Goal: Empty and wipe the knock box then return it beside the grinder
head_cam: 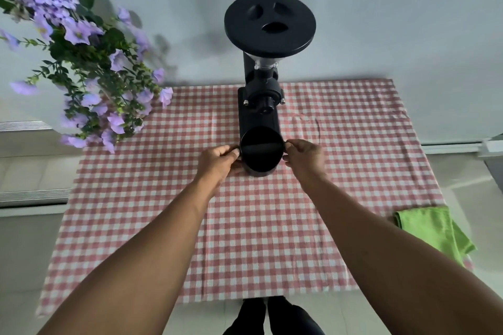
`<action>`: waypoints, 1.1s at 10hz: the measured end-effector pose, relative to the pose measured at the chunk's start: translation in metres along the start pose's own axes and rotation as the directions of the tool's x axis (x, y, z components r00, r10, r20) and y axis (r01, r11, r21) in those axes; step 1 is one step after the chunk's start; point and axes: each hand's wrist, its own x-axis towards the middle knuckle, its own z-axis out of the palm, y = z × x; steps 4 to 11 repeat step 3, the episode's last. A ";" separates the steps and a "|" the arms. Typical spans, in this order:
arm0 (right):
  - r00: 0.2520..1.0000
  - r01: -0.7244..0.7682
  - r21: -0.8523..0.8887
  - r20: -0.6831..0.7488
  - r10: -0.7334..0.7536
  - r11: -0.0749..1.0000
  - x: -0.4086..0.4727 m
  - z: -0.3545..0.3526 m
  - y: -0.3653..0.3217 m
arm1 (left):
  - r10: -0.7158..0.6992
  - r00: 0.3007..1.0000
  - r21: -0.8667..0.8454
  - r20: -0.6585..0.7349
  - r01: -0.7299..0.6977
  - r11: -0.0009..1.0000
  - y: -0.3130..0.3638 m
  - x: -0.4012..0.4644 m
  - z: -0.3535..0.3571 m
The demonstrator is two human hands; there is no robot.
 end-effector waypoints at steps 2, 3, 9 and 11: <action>1.000 0.006 -0.103 -0.004 -0.007 0.995 -0.013 -0.005 -0.008 | 0.049 0.998 0.080 0.027 -0.051 0.995 0.003 -0.012 -0.004; 0.999 0.039 -0.153 0.003 -0.039 0.987 -0.029 -0.014 -0.011 | 0.097 0.995 0.158 0.008 -0.097 0.983 0.002 -0.022 -0.011; 0.999 0.039 -0.153 0.003 -0.039 0.987 -0.029 -0.014 -0.011 | 0.097 0.995 0.158 0.008 -0.097 0.983 0.002 -0.022 -0.011; 0.999 0.039 -0.153 0.003 -0.039 0.987 -0.029 -0.014 -0.011 | 0.097 0.995 0.158 0.008 -0.097 0.983 0.002 -0.022 -0.011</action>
